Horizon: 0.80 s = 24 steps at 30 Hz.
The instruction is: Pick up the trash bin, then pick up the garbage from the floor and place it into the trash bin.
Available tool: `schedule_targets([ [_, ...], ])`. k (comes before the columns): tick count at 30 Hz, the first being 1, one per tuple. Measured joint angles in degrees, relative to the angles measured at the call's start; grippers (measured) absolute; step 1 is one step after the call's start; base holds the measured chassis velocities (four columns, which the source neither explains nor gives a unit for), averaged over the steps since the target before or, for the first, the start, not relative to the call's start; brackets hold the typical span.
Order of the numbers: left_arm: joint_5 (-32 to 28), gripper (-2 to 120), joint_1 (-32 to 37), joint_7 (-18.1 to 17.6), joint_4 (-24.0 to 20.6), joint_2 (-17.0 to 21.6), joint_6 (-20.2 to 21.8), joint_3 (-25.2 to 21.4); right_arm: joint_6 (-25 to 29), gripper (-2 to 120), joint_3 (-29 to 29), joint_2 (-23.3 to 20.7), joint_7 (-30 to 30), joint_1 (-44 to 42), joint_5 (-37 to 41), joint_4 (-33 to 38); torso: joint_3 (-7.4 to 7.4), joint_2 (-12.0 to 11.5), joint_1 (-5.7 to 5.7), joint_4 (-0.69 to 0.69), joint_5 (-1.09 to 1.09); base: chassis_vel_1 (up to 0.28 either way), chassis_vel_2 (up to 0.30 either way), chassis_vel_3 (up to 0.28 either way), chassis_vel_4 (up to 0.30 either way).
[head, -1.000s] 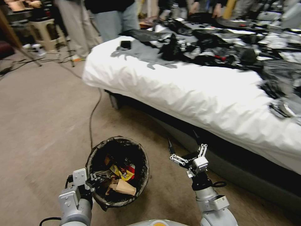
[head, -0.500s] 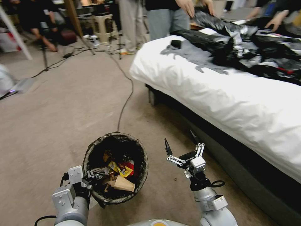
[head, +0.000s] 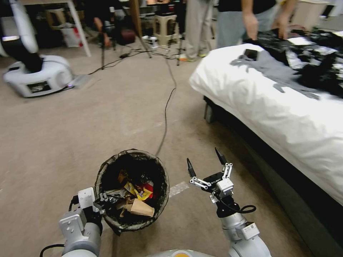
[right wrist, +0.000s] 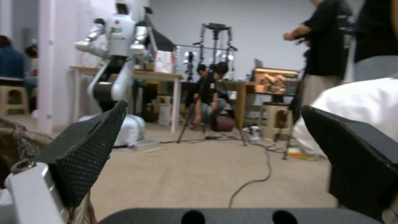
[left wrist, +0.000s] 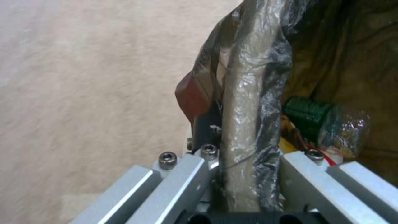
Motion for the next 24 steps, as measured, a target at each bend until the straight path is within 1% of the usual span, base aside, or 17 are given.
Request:
schedule_targets([
  [8,-0.1,0,-0.5,-0.3,0.6,-0.1,0.0,0.3,0.0,100,0.2,0.2,-0.2,0.2,0.1,-0.4,0.0,0.0,0.0,0.0,0.0,0.127,0.119,0.125,0.116],
  [15,0.1,0,-0.6,-0.8,1.0,-0.4,-0.6,0.6,0.0,100,-0.1,0.3,-0.3,0.0,0.1,-0.4,0.0,0.0,0.0,0.02,0.0,0.138,0.122,0.109,0.114],
  [24,0.5,0,-0.7,-0.7,1.3,-0.7,-0.9,0.8,0.0,100,0.0,0.2,-0.5,-0.1,0.1,-0.4,0.0,0.0,0.0,-0.01,0.0,0.015,0.016,0.009,0.007],
])
